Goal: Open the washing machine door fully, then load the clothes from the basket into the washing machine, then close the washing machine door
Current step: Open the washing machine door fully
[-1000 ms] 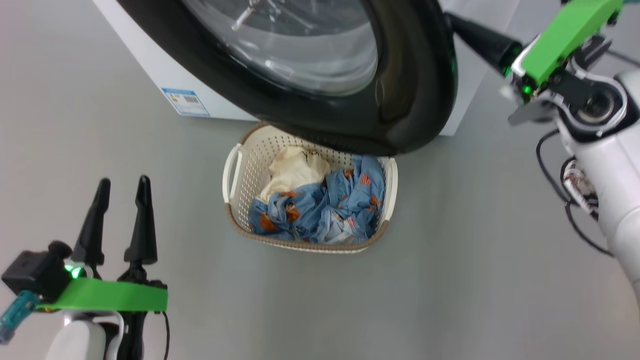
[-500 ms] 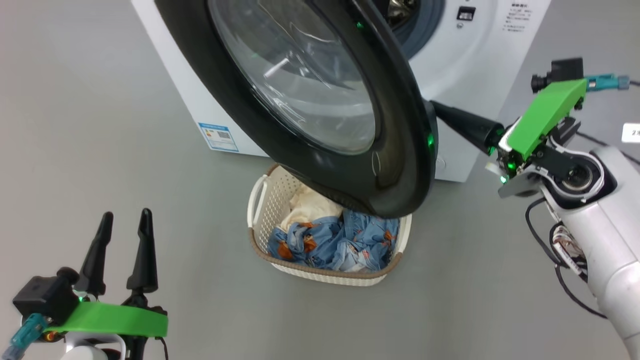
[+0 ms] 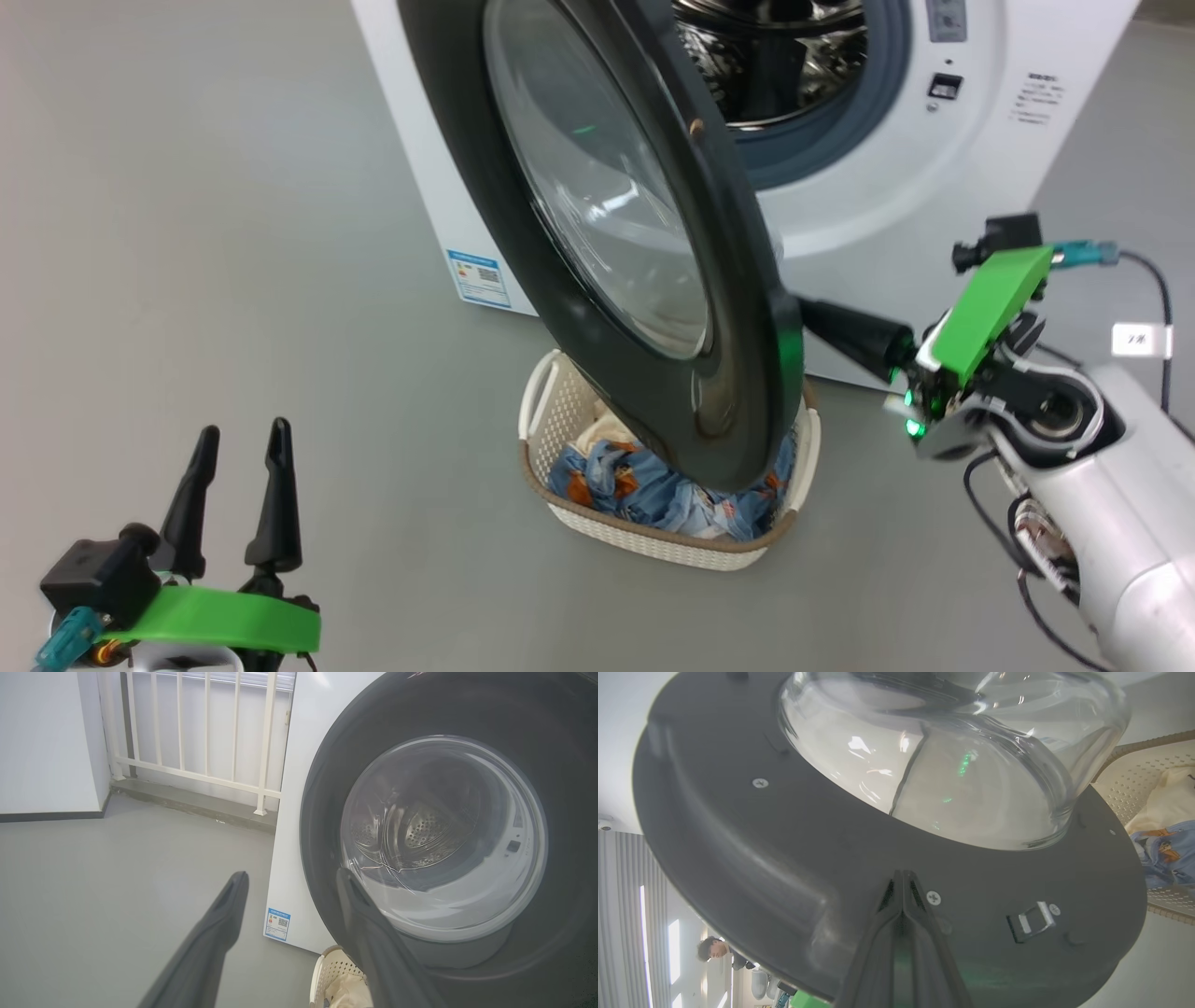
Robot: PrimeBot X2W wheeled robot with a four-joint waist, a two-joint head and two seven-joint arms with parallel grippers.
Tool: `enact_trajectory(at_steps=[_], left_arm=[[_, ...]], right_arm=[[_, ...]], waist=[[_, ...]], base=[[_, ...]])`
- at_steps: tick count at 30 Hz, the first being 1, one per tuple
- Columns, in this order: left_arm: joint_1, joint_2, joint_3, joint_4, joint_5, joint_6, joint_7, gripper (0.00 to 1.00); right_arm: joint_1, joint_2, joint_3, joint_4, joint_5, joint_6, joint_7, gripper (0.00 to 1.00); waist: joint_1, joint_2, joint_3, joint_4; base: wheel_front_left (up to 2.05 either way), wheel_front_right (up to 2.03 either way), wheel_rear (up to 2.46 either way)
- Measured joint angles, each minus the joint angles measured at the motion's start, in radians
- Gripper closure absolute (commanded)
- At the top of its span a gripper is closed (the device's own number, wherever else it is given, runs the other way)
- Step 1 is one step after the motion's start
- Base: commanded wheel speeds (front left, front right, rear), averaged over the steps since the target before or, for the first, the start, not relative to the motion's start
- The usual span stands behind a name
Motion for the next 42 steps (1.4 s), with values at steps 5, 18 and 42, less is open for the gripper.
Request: enact_trajectory(at_steps=[5, 18, 42], left_arm=[[0.005, -0.002, 0.002, 0.008, 0.006, 0.000, 0.000, 0.00], [0.017, -0.002, 0.003, 0.013, 0.023, 0.000, 0.000, 0.00], [0.018, -0.010, 0.010, 0.016, 0.024, 0.000, 0.000, 0.00]], right_arm=[[0.058, 0.017, -0.003, -0.027, 0.002, 0.000, 0.017, 1.00], [0.116, 0.079, -0.017, -0.069, 0.006, 0.000, 0.047, 1.00], [0.116, 0.114, -0.051, -0.079, -0.031, 0.000, 0.074, 1.00]], waist=[[0.0000, 0.0000, -0.018, 0.034], [0.0000, 0.0000, -0.040, 0.114], [0.0000, 0.0000, -0.034, 0.096]], base=[[0.00, 0.00, 0.00], [0.00, 0.00, 0.00], [0.00, 0.00, 0.00]])
